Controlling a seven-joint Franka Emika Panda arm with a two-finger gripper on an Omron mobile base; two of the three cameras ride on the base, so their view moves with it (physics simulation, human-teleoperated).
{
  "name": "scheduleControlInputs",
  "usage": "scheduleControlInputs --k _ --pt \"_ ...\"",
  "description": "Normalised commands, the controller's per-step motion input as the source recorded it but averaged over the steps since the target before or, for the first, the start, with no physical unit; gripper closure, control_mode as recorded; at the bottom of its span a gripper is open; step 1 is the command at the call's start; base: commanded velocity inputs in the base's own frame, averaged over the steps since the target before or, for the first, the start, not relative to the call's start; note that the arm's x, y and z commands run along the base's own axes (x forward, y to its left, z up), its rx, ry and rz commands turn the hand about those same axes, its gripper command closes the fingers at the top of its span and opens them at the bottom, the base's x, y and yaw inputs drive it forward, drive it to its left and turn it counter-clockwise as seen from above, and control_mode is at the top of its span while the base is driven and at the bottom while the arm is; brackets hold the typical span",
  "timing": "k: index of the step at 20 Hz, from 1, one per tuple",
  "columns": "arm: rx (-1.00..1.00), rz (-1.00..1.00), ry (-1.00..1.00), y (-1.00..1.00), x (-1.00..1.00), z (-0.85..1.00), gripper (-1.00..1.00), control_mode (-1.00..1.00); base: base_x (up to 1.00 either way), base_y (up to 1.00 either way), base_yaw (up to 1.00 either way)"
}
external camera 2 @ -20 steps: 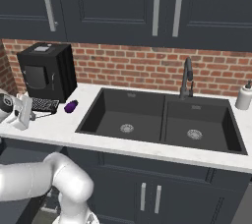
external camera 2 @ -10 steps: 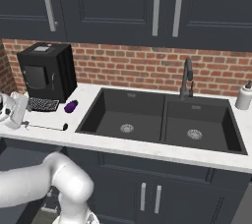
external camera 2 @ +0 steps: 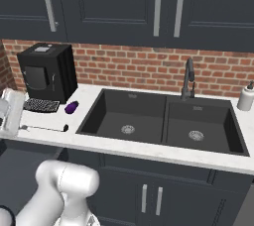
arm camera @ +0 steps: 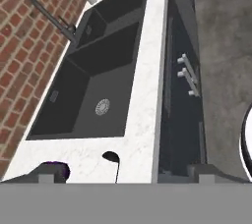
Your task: Pick the ladle from the drawer and place it on the counter.
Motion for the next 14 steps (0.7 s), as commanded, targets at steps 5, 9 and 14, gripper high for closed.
scheduleControlInputs --k 5,9,14 --pt "0.34 0.0 -0.24 -1.0 -0.65 1.0 -1.0 -1.0 0.0 0.0 0.0" --pt "0.43 0.0 -0.19 -1.0 -0.43 1.0 -1.0 -1.0 0.0 0.0 0.0" --pt "0.44 -0.01 -0.22 -0.84 -0.42 0.82 -1.0 -1.0 0.0 0.0 0.0"
